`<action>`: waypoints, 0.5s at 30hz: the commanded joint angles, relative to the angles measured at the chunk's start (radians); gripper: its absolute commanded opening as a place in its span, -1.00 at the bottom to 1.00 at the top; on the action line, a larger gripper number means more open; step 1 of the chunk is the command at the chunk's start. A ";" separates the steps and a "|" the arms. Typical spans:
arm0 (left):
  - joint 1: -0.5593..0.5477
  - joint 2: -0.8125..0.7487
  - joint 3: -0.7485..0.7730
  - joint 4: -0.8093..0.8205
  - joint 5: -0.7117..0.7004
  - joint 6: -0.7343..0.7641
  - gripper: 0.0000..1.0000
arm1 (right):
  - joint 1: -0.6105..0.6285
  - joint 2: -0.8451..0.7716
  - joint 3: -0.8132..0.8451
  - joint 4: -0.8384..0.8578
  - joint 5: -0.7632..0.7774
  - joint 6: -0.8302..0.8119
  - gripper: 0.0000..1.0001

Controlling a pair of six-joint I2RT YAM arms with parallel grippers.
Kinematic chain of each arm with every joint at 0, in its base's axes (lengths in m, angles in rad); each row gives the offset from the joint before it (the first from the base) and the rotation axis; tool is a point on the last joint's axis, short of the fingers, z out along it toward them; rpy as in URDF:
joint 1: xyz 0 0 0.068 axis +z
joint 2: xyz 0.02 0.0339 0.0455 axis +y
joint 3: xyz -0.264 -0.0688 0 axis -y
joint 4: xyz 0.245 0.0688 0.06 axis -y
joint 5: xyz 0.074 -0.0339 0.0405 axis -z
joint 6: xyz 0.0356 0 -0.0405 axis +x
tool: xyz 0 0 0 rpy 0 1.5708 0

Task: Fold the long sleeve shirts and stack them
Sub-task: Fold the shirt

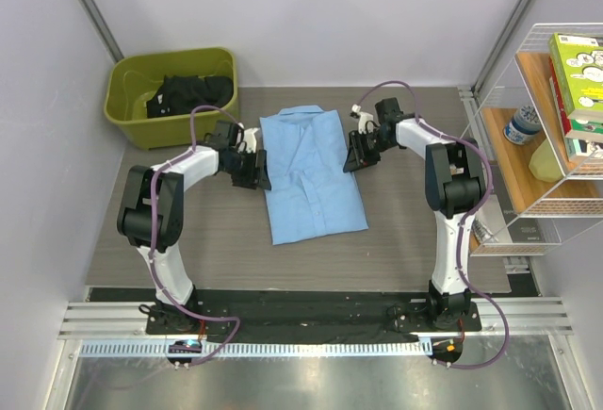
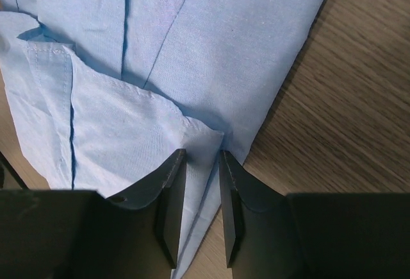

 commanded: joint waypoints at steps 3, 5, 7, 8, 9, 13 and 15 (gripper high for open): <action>0.003 0.013 0.034 0.006 -0.009 0.004 0.11 | 0.006 0.005 0.034 0.018 -0.051 0.019 -0.40; 0.003 0.017 0.034 0.012 0.011 0.001 0.07 | 0.008 0.003 0.034 0.017 -0.069 0.020 -0.44; 0.003 0.018 0.036 0.026 0.023 -0.002 0.05 | 0.008 0.002 0.034 0.018 -0.079 0.020 -0.49; 0.003 0.017 0.037 0.027 0.035 -0.004 0.05 | 0.008 0.002 0.035 0.020 -0.083 0.023 -0.52; 0.004 0.015 0.039 0.032 0.040 -0.004 0.03 | 0.008 0.005 0.037 0.018 -0.083 0.027 -0.55; 0.003 0.007 0.042 0.047 0.064 -0.008 -0.03 | 0.008 0.005 0.040 0.020 -0.076 0.028 -0.69; 0.003 0.007 0.046 0.049 0.072 -0.013 -0.10 | 0.008 0.005 0.040 0.018 -0.073 0.031 -0.87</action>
